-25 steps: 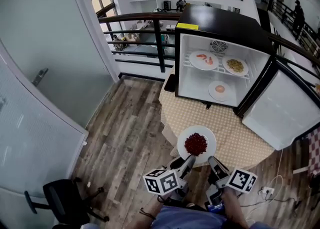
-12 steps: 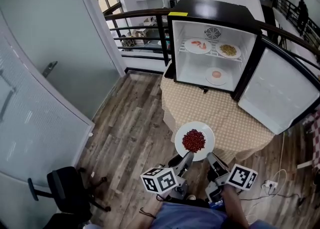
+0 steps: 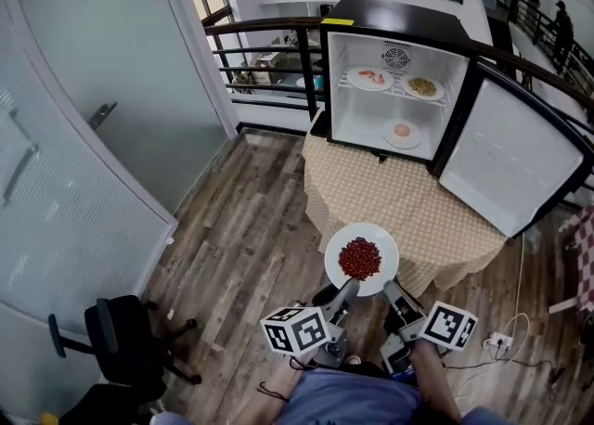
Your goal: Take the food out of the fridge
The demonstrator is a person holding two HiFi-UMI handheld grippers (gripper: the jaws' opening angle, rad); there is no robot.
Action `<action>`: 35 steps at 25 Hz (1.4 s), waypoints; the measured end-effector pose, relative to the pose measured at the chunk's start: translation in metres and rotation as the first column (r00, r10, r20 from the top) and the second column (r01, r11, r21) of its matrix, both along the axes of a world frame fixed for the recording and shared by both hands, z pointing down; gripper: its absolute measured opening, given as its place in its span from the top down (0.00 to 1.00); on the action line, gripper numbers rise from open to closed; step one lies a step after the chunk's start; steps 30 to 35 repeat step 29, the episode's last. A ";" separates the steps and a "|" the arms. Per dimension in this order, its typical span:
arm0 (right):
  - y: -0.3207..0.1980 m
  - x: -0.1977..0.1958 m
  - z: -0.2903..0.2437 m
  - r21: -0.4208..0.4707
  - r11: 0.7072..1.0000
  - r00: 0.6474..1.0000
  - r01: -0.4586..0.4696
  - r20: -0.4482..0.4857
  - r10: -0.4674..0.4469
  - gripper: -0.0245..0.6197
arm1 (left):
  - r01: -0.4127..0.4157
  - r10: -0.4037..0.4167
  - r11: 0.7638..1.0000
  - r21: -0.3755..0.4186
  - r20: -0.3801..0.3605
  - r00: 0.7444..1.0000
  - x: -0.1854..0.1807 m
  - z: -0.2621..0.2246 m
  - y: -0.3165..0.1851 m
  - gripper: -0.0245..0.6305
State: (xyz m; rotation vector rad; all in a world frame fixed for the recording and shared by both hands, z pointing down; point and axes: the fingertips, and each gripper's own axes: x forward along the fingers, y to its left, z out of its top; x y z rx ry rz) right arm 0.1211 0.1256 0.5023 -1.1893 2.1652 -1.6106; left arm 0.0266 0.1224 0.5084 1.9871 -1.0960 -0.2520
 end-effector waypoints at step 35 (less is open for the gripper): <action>0.042 0.004 -0.003 0.017 0.999 0.999 0.032 -0.033 -0.031 0.91 | 0.029 -0.029 0.999 0.020 0.010 1.000 0.001 -0.007 0.043 0.79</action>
